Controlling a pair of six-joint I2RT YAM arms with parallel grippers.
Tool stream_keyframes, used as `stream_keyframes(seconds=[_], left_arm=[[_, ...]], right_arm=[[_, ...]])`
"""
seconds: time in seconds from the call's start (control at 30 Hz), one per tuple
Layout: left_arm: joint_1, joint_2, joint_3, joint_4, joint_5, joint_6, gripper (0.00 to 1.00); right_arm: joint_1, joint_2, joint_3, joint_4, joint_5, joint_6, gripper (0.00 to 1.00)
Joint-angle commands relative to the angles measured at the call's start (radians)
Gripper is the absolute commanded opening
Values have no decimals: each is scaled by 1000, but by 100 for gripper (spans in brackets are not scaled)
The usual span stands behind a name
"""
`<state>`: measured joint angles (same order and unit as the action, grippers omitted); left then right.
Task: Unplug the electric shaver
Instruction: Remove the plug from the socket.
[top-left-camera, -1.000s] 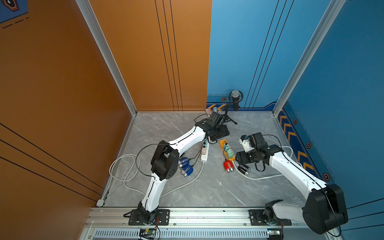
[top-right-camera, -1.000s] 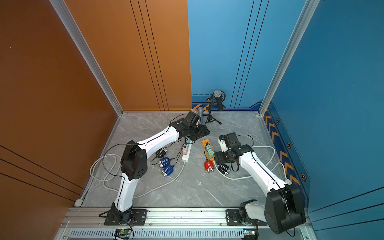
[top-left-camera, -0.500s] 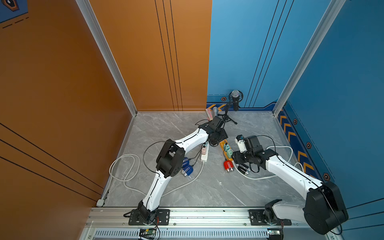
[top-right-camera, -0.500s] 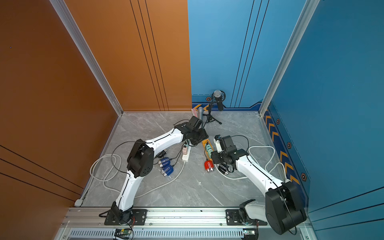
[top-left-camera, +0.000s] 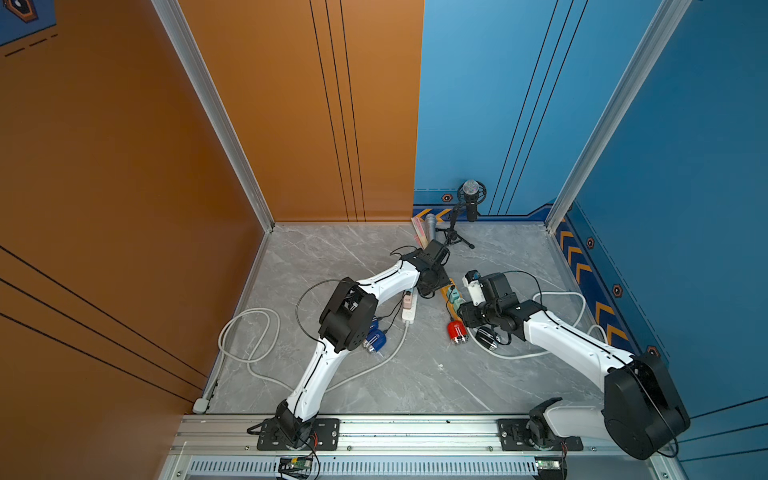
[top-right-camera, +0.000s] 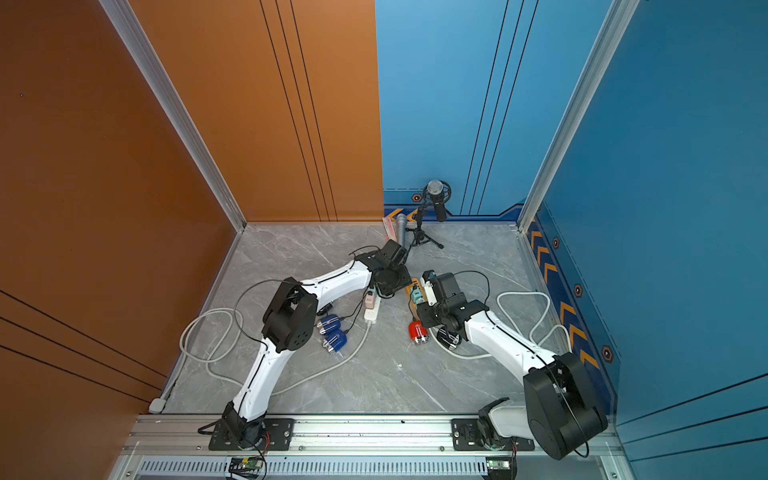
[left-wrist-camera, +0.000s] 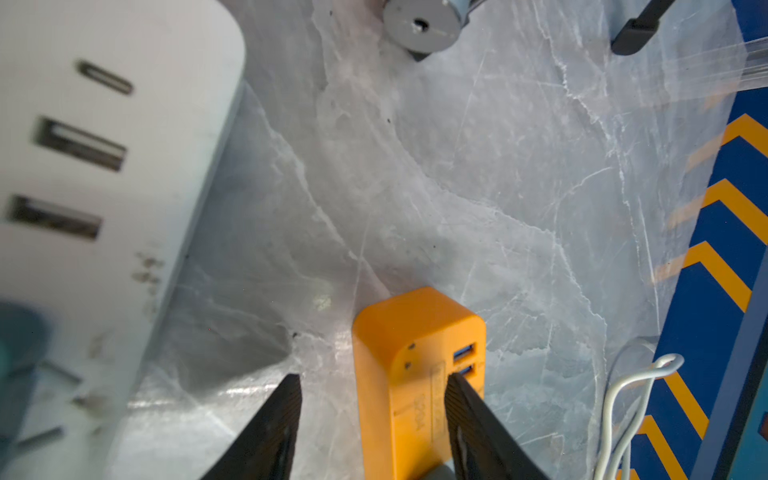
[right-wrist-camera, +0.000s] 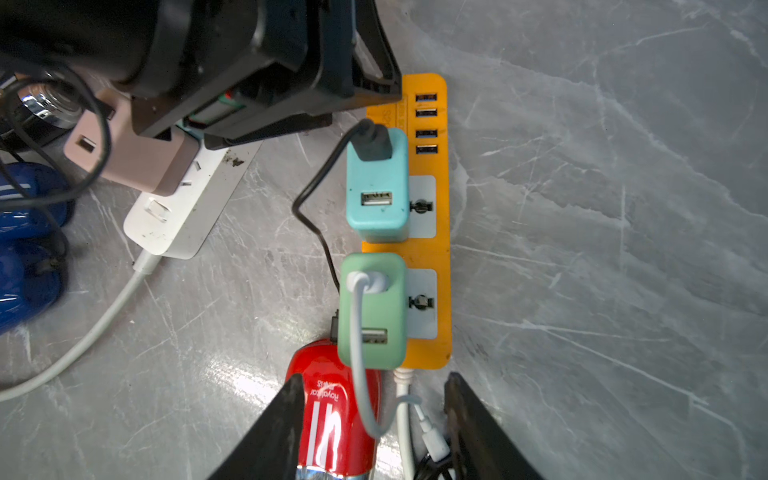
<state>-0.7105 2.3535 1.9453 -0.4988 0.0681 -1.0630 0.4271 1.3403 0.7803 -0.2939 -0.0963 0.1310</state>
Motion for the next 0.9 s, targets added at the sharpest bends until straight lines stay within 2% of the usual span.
stream_keyframes(seconds=[0.0, 0.47, 0.87], left_arm=[[-15, 26, 15, -30, -25, 17, 56], [-14, 12, -54, -32, -24, 23, 51], [-21, 26, -53, -64, -25, 25, 47]], right_arm=[[3, 23, -8, 24, 47, 4, 55], [26, 110, 23, 76, 58, 48, 46], [52, 126, 27, 107, 134, 90, 29]])
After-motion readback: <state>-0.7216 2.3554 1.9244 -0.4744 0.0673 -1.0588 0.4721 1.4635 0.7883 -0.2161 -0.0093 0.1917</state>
